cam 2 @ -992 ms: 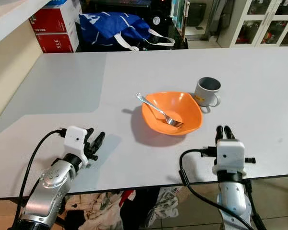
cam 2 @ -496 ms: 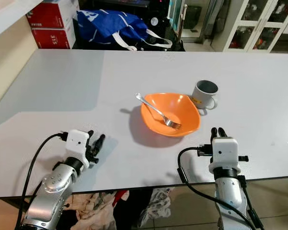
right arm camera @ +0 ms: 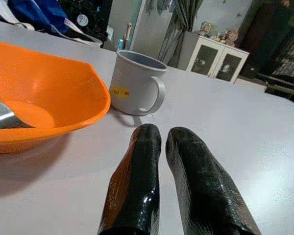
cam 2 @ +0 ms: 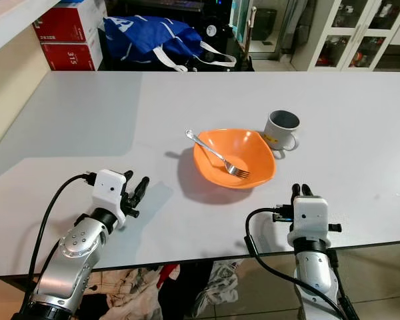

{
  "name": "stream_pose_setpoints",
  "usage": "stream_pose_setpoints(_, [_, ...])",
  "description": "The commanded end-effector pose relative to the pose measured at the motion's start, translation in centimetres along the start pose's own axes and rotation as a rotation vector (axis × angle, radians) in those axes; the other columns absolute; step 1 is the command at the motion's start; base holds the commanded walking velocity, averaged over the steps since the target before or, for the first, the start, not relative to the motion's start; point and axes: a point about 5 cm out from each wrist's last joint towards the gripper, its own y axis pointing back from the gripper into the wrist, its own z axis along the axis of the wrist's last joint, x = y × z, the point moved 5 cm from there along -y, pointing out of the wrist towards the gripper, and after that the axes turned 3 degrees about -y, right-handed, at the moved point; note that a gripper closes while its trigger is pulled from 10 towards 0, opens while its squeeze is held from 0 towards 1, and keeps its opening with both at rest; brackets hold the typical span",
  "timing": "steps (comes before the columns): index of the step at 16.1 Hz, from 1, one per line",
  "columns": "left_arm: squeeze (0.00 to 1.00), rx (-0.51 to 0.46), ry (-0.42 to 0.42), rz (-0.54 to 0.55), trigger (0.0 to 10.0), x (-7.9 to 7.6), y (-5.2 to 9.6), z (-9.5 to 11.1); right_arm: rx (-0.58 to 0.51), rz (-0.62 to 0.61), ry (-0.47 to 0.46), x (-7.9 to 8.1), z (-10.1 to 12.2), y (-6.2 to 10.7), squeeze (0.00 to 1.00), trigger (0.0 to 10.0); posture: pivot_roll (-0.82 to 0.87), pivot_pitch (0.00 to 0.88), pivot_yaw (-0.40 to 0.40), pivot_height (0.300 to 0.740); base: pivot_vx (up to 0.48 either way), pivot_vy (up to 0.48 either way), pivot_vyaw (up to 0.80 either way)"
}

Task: Setting the table

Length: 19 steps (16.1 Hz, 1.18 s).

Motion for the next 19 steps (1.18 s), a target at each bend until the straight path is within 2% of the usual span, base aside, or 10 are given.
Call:
stream_pose_setpoints(1, [0.0,-0.017,-0.017,-0.009,10.0,-0.2,-0.6,1.0,0.018,0.006,-0.023,0.3,-0.3,-0.3,0.0,10.0,-0.03,0.0,0.006,0.74,0.0,0.0,0.0])
stream_pose_setpoints(4, [0.0,-0.019,-0.002,-0.022,10.0,-0.5,-1.4,1.8,0.02,0.008,-0.03,0.5,-0.3,-0.5,0.0,10.0,-0.03,0.0,0.012,0.74,0.0,0.0,0.0])
stream_pose_setpoints(8, [0.0,-0.036,0.012,-0.035,10.0,-0.9,-1.6,2.3,0.017,0.018,-0.042,0.8,-0.1,-1.0,0.0,10.0,-0.03,0.0,0.016,0.74,0.0,0.0,0.0])
stream_pose_setpoints(15, [0.0,-0.043,0.03,-0.065,10.0,-1.5,-1.3,2.2,0.012,0.007,-0.038,0.7,-0.2,-0.7,0.0,10.0,-0.04,0.0,0.027,0.74,0.0,0.0,0.0])
stream_pose_setpoints(19, [0.0,-0.04,0.017,-0.057,10.0,-1.3,-1.5,2.3,0.019,0.009,-0.047,0.8,-0.3,-0.8,0.0,10.0,-0.03,0.0,0.029,0.74,0.0,0.0,0.0])
